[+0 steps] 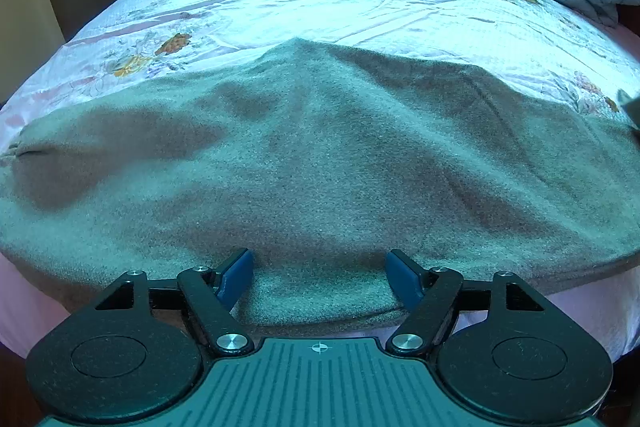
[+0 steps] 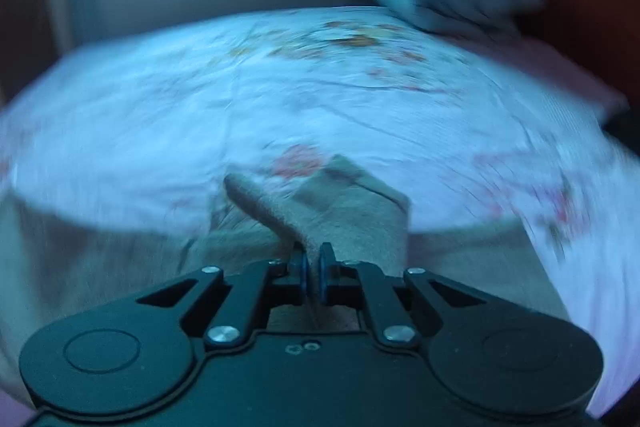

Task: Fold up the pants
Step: 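Grasp the pant leg cuff with the right gripper and lift it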

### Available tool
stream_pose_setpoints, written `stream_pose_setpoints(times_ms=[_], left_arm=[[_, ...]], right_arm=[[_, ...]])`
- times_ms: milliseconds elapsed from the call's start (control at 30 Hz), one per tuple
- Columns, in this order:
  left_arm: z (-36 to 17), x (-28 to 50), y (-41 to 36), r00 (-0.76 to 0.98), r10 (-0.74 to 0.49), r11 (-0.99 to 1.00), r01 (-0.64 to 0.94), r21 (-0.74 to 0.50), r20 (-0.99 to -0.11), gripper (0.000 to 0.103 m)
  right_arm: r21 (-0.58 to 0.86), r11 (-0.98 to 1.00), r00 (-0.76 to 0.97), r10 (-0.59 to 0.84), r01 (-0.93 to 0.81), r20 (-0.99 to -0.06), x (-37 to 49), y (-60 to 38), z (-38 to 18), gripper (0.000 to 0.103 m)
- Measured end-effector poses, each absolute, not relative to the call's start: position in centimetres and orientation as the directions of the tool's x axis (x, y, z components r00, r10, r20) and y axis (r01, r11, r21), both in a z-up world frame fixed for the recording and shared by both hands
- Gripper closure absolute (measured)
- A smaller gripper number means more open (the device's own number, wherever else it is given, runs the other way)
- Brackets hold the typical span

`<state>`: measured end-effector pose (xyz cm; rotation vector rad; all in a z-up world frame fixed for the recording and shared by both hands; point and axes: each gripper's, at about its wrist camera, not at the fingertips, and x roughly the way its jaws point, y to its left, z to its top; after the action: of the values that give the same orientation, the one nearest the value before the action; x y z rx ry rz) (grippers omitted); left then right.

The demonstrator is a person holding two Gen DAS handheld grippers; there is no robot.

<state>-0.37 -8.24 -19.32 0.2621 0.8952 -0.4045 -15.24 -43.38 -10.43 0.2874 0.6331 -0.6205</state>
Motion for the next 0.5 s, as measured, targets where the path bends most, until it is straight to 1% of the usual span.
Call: stream_pose_setpoints(times_ms=[67, 133, 200, 267, 333, 433, 500], left_arm=[[-19.4, -0.4, -8.3, 0.558, -0.231, 0.892, 0.448, 0.055, -0.797, 0.027], [-19.4, -0.4, -8.3, 0.558, -0.231, 0.892, 0.448, 0.056, -0.797, 0.027], [-19.5, -0.3, -8.4, 0.557, -0.230, 0.892, 0.448, 0.055, -0.798, 0.026], [-19.5, -0.3, -8.4, 0.557, -0.228, 0.892, 0.449, 0.058, -0.798, 0.025], [-19.5, -0.3, -8.5, 0.558, -0.224, 0.892, 0.447, 0.062, -0.799, 0.025], [-19.5, -0.4, -8.5, 0.558, -0.217, 0.895, 0.442, 0.065, -0.801, 0.024], [-19.5, -0.3, -8.6, 0.560, -0.212, 0.895, 0.441, 0.071, -0.801, 0.023]], right_arm=[[0.197, 0.704, 0.650, -0.461, 0.682, -0.604, -18.7, -44.9, -9.9, 0.103], [0.290, 0.621, 0.646, -0.481, 0.728, -0.592, -22.3, -46.3, -9.8, 0.103], [0.345, 0.544, 0.626, -0.503, 0.765, -0.596, -25.4, -47.4, -10.4, 0.103], [0.377, 0.477, 0.597, -0.500, 0.794, -0.627, -27.5, -48.5, -11.9, 0.103], [0.414, 0.408, 0.577, -0.477, 0.814, -0.663, -28.8, -49.4, -13.8, 0.103], [0.474, 0.372, 0.601, -0.445, 0.798, -0.664, -29.1, -49.7, -15.1, 0.103], [0.518, 0.369, 0.635, -0.424, 0.772, -0.646, -29.2, -50.0, -15.1, 0.091]])
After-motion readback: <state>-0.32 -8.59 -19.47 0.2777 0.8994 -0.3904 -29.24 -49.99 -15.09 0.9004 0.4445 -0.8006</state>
